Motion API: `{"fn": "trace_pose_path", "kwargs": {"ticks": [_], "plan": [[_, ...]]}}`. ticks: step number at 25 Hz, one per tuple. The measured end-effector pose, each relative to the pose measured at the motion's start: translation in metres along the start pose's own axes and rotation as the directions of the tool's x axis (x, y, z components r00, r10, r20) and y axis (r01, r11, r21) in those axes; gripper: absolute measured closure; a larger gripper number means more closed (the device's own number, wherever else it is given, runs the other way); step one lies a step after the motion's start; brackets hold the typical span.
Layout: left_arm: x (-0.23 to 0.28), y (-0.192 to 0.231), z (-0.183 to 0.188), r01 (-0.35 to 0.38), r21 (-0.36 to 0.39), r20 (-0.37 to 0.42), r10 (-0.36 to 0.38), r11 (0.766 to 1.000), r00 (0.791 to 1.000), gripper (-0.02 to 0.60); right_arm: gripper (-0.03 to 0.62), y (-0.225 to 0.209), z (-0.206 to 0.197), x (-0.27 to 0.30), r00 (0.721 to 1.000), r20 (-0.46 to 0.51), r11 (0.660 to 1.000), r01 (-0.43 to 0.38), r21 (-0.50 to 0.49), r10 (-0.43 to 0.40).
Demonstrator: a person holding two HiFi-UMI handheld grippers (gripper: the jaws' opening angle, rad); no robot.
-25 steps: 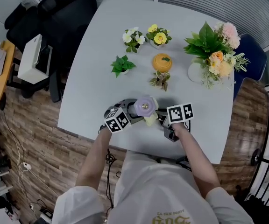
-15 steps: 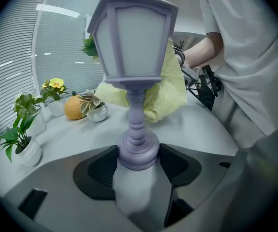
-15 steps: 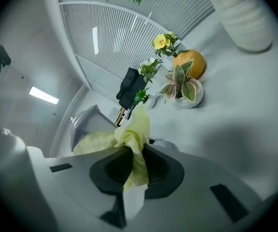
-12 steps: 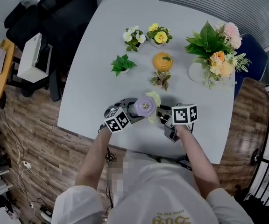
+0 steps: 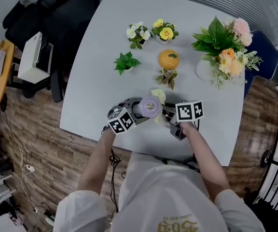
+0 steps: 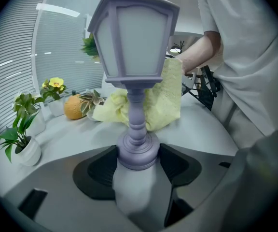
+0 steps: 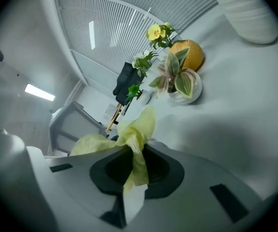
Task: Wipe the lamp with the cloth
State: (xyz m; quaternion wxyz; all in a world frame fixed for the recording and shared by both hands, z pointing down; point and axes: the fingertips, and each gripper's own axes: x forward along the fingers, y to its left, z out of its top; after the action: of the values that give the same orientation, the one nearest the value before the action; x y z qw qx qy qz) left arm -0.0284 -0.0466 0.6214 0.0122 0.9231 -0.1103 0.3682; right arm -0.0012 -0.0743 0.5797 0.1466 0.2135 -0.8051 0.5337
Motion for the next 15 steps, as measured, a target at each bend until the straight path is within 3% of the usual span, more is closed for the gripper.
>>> {"fn": "trace_pose_path", "kwargs": {"ticks": [9,15], "plan": [[0.001,0.001,0.0,-0.003,0.002,-0.001,0.003,1.0,1.0,0.302,0.54,0.025,0.01,-0.006,0.995,-0.059,0.985,-0.084,-0.154,0.075],[0.001,0.001,0.001,0.0,0.0,-0.002,0.0,1.0,1.0,0.302,0.542,0.01,0.006,0.004,0.988,-0.154,0.979,-0.05,-0.199,0.02]]}}
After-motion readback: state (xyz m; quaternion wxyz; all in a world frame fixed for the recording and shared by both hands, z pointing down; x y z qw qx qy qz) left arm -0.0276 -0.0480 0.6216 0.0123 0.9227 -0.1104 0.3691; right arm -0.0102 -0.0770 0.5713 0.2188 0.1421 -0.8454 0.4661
